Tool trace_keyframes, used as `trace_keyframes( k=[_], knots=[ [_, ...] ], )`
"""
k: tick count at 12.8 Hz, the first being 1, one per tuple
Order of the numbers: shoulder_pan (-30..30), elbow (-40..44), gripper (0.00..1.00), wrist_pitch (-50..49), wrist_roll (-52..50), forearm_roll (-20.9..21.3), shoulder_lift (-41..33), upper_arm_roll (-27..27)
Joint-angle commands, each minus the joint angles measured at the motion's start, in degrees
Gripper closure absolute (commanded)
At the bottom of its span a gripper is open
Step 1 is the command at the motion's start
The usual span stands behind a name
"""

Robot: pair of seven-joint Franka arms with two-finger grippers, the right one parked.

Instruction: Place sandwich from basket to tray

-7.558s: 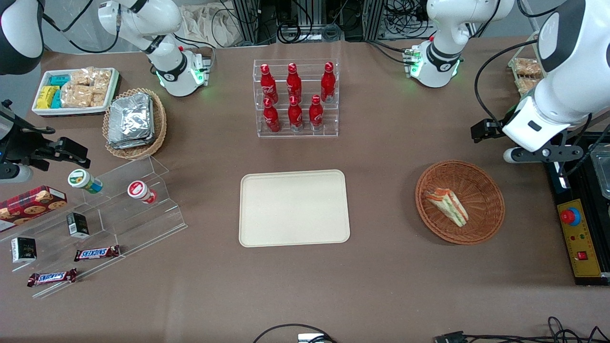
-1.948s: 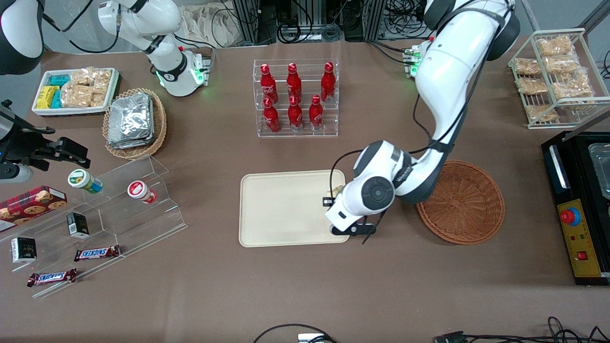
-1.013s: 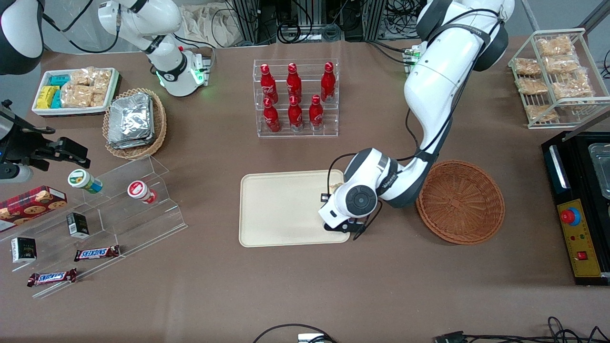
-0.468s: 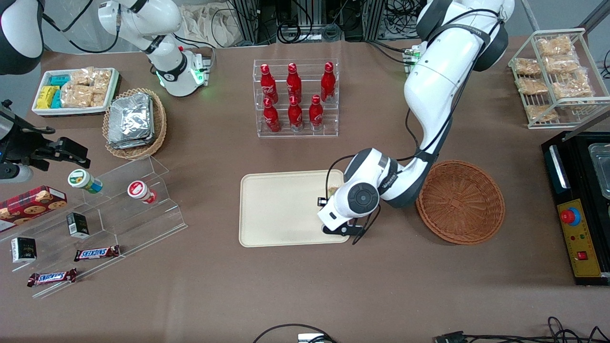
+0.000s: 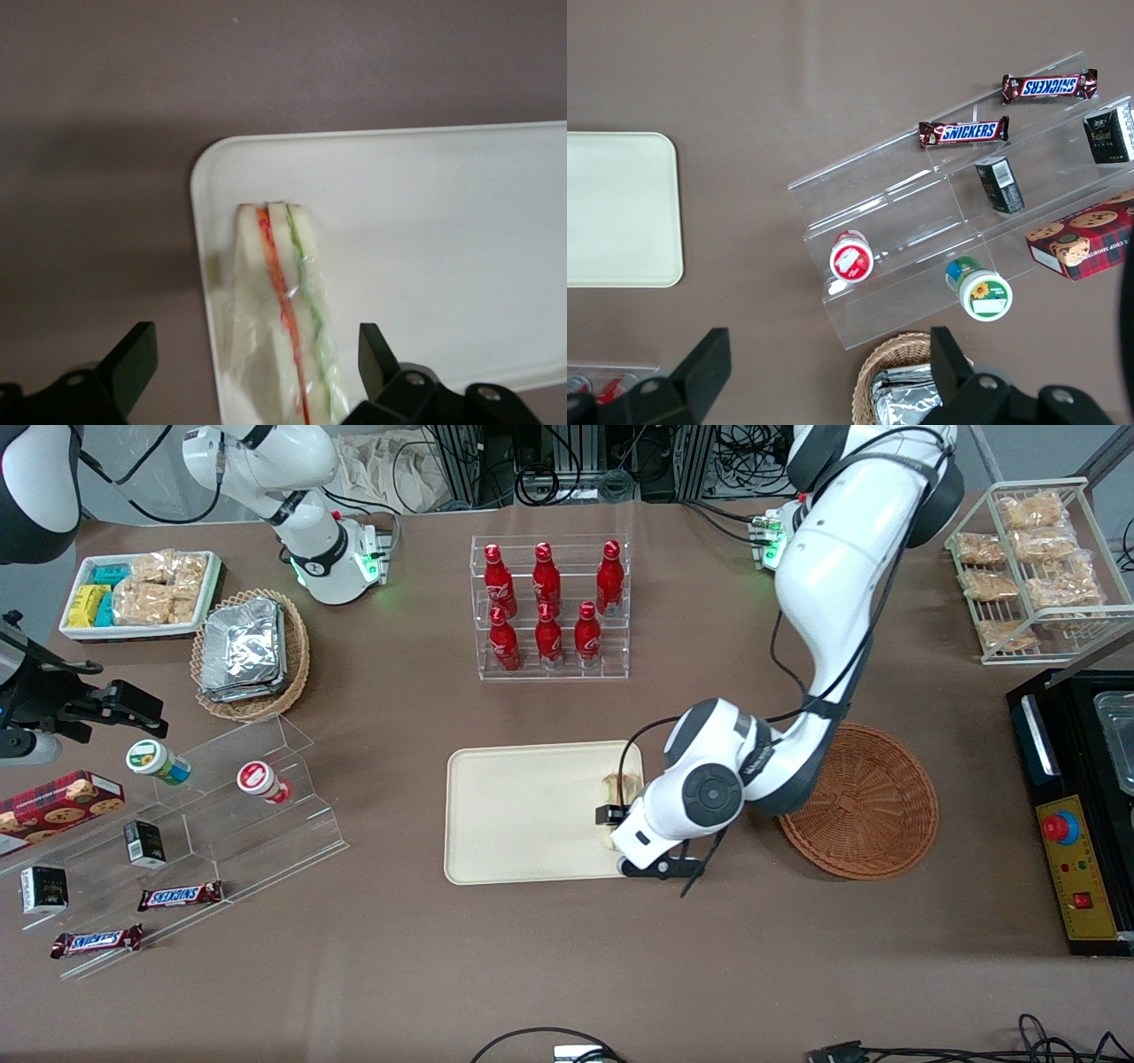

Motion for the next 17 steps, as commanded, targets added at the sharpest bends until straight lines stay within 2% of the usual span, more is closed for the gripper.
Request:
trace_keyframes(
  k=[1,3,5,7,9,14,16,17],
  knots=[
    [-0.1,-1.5,0.0,-9.1,0.8,-0.5,-9.2,4.3],
    [-0.1,-1.6,0.0,-17.8,5.1,-0.8,-15.3,9.2],
    [-0.1,-1.5,0.0,-27.8,15.1,-1.1,-20.2,16.0],
    [-0.2,-1.8,0.0,-34.2,22.4,-1.1,-25.0,21.9],
    [-0.2,-2.0,0.0,-38.3,24.5,-0.4,-28.9,25.3],
    [-0.2,-9.9,0.0,-37.1,25.9,-0.2,-35.8,29.1],
    [-0.3,-16.9,0.0,-32.2,25.9,1.4,-39.0,29.0],
    [-0.3,-22.3,0.0,-28.7,25.9,1.8,-42.8,29.0]
  ],
)
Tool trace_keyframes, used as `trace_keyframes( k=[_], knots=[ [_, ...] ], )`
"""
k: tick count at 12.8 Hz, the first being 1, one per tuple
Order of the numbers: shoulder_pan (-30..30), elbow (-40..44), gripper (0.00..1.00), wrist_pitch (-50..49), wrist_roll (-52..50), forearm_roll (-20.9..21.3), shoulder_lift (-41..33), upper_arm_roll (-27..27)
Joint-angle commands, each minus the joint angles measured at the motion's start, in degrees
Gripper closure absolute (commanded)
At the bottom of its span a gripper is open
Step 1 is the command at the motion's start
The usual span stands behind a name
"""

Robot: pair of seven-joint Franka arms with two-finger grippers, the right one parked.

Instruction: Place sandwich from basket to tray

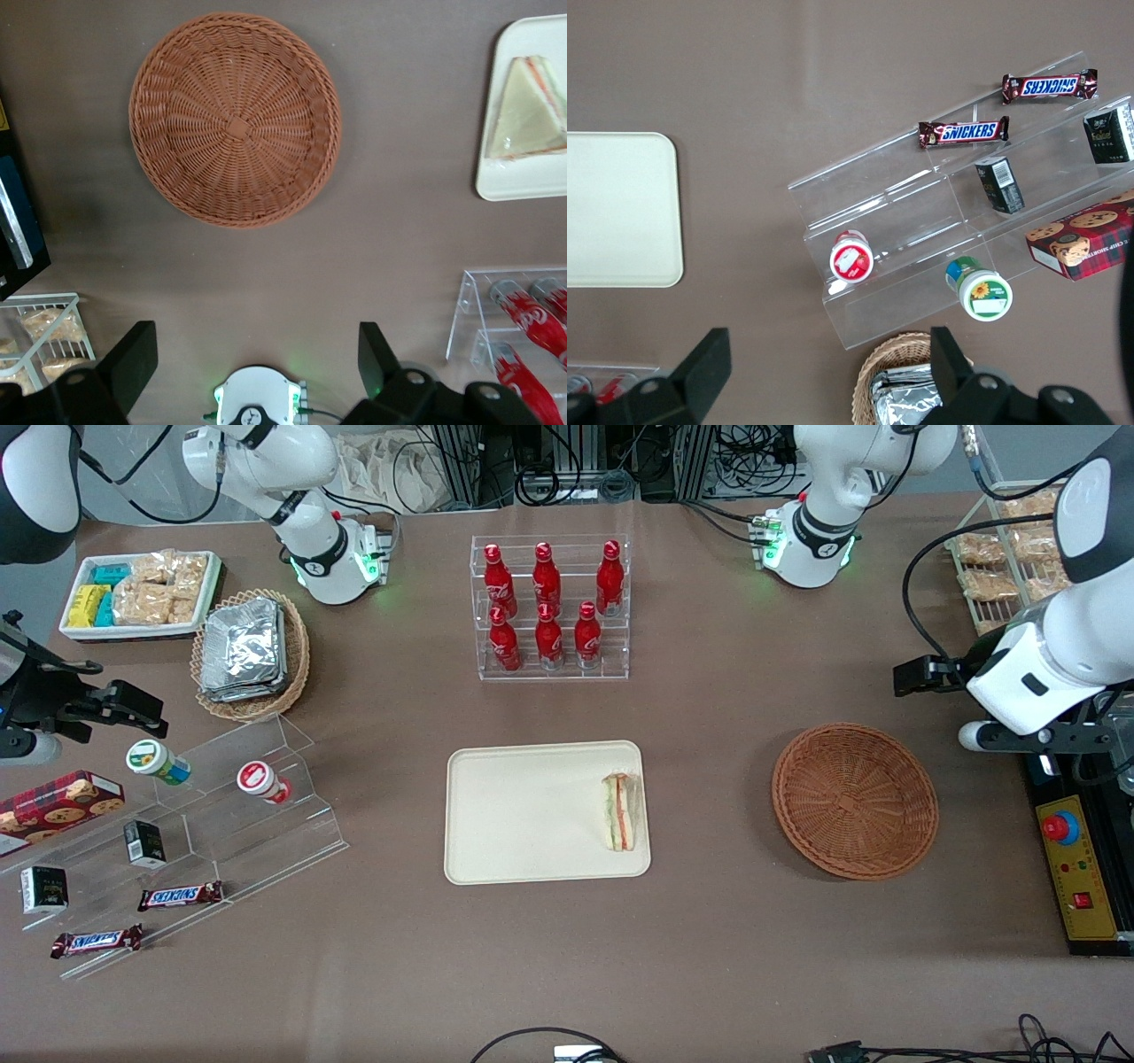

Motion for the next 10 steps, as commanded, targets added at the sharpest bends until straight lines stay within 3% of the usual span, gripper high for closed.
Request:
trace_keyframes(
  k=[1,10],
  knots=[
    [-0.8,-15.1,0.0,8.2,0.4,1.5,-10.1,0.4],
    [-1.3,-16.5,0.0,8.9,-0.4,4.1,-10.8,-0.6]
  ],
)
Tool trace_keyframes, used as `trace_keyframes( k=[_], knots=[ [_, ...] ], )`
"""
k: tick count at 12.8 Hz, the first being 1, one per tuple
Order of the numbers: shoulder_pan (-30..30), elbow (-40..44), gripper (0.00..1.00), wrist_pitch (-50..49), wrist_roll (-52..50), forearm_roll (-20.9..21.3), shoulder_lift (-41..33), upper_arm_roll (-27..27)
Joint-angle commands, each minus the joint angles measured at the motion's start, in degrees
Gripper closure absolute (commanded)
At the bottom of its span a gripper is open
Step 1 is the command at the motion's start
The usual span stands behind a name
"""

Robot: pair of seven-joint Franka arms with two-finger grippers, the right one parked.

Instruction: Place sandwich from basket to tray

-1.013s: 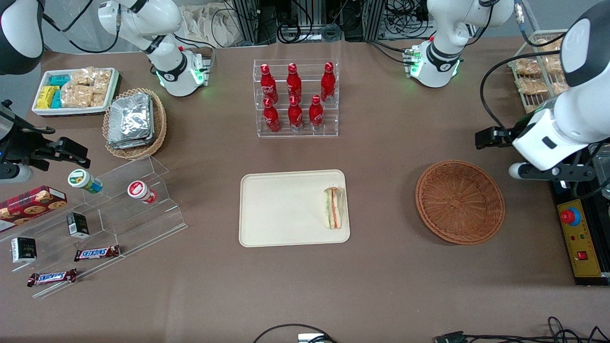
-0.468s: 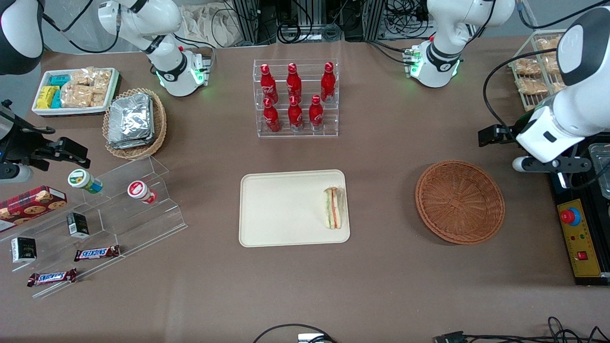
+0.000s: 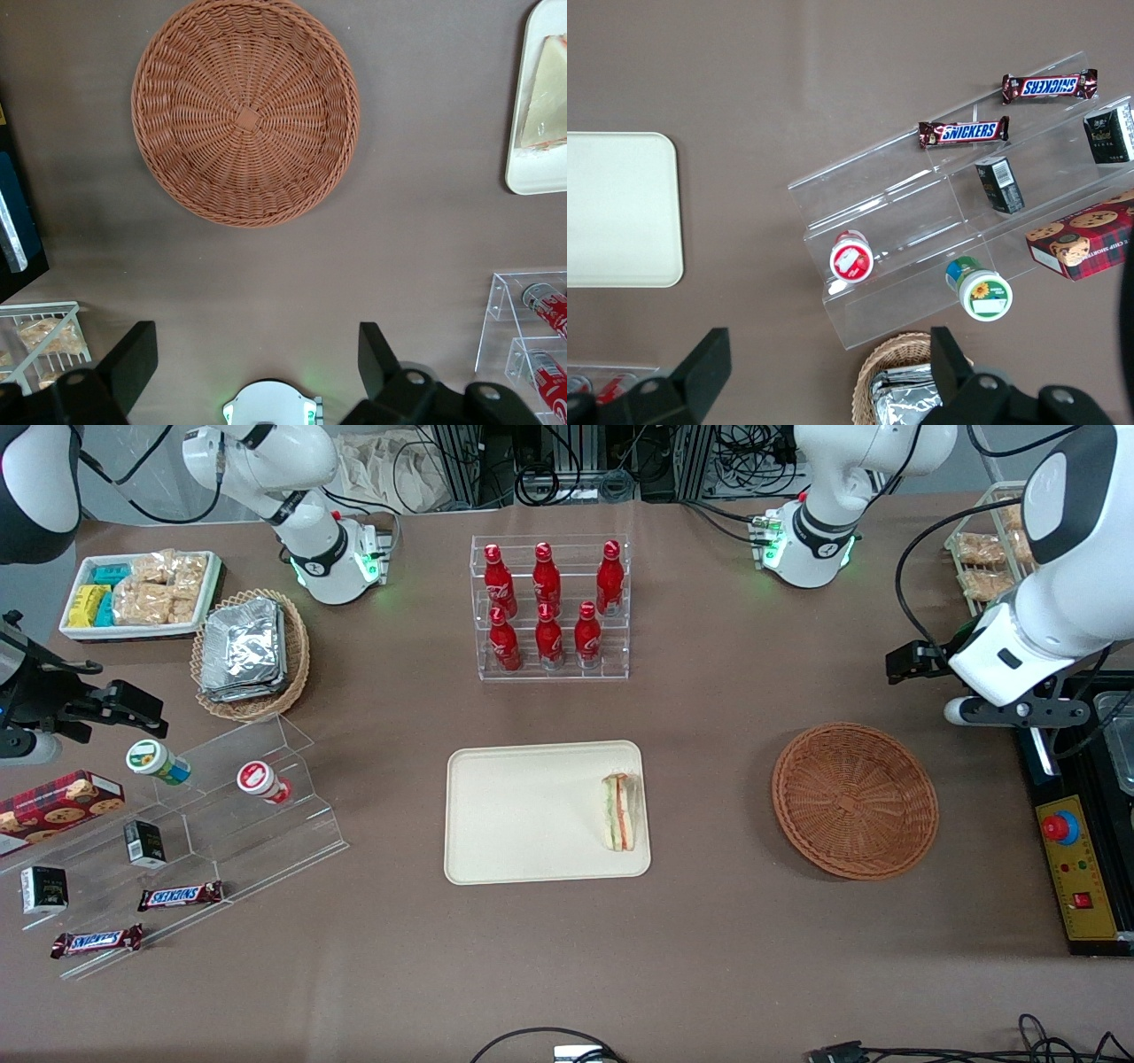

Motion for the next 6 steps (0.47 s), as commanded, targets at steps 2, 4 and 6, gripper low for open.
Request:
trace_keyframes(
  k=[2,4,6],
  knots=[
    [0.5,-1.5,0.0,1.0,-0.4,1.2,-2.0,-2.4],
    [0.6,-1.5,0.0,1.0,-0.4,1.3,-2.1,-2.6],
    [0.7,-1.5,0.0,1.0,-0.4,1.3,-2.1,-2.7]
  ],
)
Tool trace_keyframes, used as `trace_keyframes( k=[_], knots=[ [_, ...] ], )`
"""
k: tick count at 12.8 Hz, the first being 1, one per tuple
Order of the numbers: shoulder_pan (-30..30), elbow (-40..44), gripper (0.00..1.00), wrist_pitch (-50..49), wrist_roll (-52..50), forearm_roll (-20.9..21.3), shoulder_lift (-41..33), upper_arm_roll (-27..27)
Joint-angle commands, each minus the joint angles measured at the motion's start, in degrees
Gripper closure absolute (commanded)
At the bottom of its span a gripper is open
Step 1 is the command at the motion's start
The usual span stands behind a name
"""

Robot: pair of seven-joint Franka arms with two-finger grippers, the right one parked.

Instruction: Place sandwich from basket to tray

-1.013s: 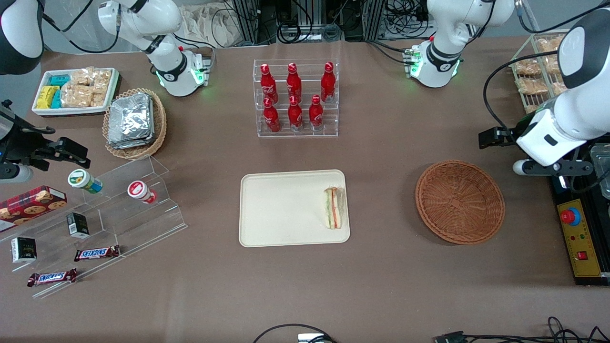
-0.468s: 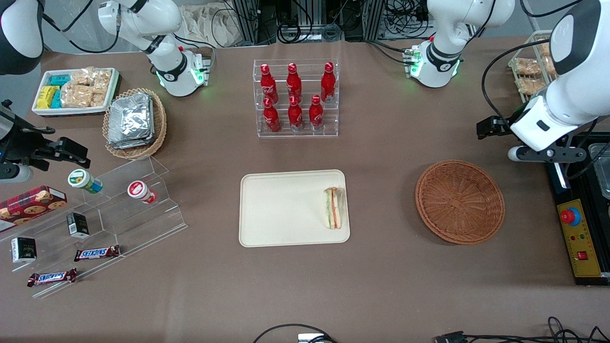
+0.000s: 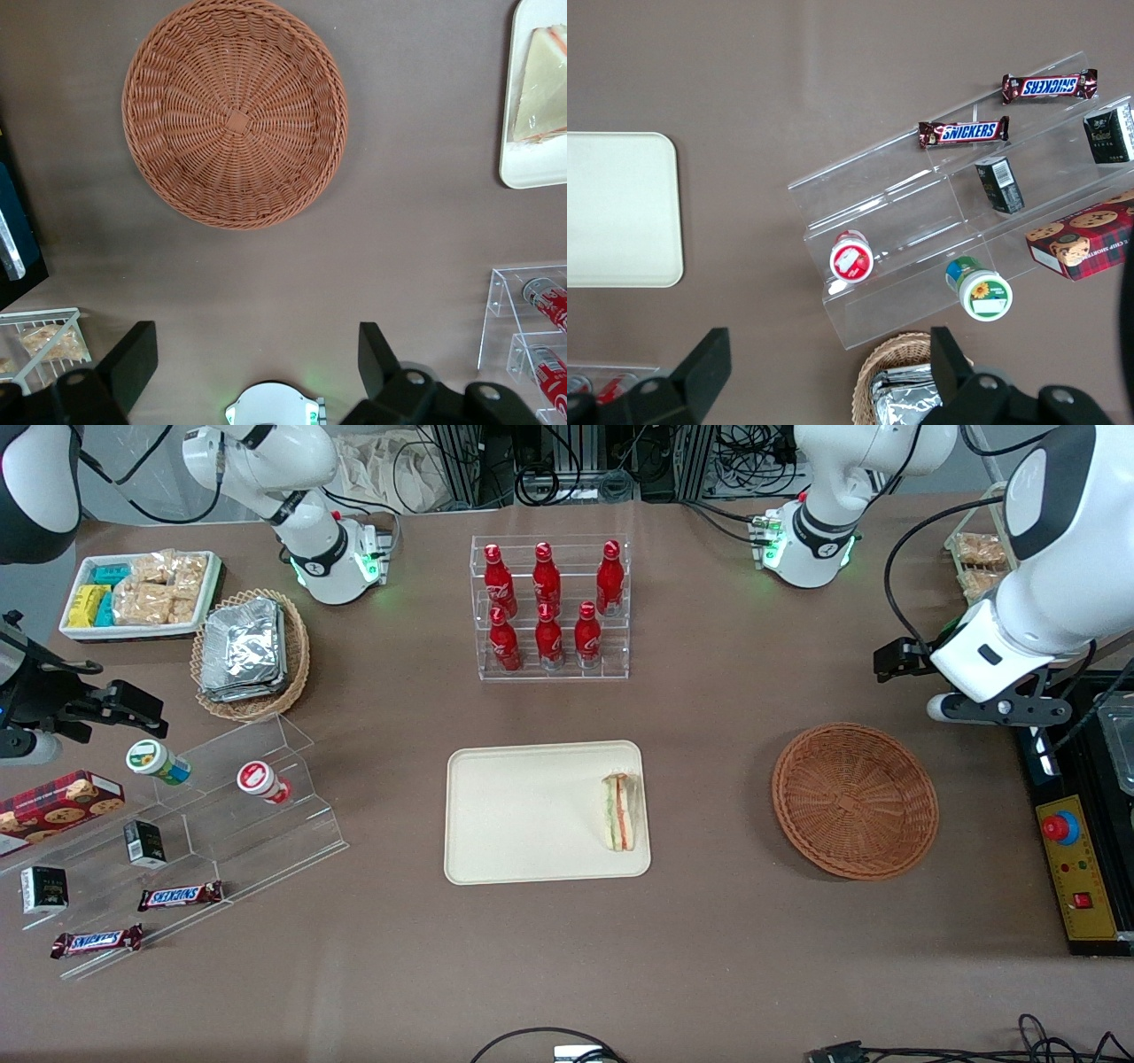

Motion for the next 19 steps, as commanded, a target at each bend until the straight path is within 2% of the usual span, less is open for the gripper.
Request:
trace_keyframes(
  k=[1,2,3,4,5,8,19],
  knots=[
    [0.5,-1.5,0.0,0.9,-0.3,0.9,-1.9,-0.9],
    [1.3,-1.5,0.0,1.0,-0.3,0.9,-2.0,-1.6],
    [10.1,-1.6,0.0,1.0,-0.3,0.7,-1.9,-8.0],
    [16.4,-1.5,0.0,1.1,-0.3,1.1,-2.1,-15.8],
    [19.4,-1.7,0.0,1.2,-0.3,1.0,-2.3,-18.3],
    [22.2,-1.6,0.0,1.3,-0.3,0.9,-2.3,-21.1],
    [22.8,-1.0,0.0,3.6,-0.5,0.9,-1.6,-20.6]
  ],
)
